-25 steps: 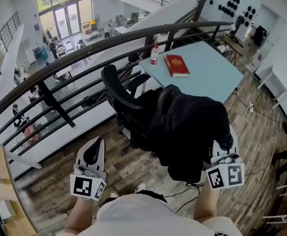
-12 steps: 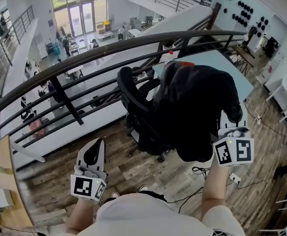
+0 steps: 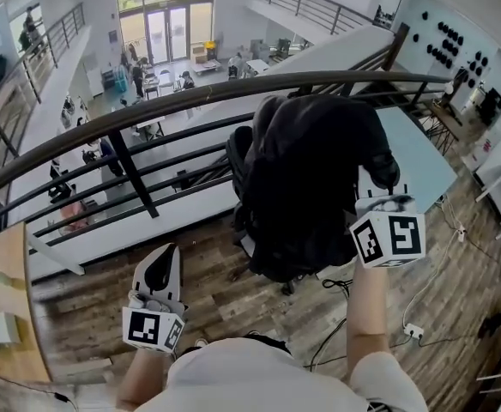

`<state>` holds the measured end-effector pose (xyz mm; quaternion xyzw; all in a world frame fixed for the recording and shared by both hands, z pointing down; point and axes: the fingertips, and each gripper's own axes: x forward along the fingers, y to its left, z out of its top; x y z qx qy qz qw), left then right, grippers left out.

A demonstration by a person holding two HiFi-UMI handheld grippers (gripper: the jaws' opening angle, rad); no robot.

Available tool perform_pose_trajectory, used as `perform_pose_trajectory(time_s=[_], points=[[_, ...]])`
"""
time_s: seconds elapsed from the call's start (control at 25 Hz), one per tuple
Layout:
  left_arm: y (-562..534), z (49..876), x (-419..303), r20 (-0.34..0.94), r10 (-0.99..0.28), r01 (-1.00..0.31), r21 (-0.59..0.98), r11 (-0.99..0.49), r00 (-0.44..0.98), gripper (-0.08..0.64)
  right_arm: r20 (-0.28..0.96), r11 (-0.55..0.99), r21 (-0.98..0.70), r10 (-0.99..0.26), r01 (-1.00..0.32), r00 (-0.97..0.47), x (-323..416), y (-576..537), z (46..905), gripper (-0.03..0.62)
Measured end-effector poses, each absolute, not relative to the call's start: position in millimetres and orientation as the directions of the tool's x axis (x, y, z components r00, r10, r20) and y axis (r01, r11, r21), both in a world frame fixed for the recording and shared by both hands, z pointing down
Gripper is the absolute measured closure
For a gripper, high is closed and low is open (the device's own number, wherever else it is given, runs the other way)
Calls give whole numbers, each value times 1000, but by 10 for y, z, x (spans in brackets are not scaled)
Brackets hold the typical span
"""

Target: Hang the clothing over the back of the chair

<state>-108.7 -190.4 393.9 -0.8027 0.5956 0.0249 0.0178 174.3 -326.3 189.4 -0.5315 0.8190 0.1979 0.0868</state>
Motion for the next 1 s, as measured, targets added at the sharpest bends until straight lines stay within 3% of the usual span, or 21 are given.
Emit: perform_pose_trajectory(time_s=[0.68,1.0], points=[[-1828,4021,-1363,-24,-978,-979,3,-206,206,538,-287,479,274,-787,-834,-546,921,-3675,2057,488],[-1858,4069,-1338,-9,-980,-980,5,-200,200,538,-243,504,378,-755,-777,-608,612,-3871,2115,485]])
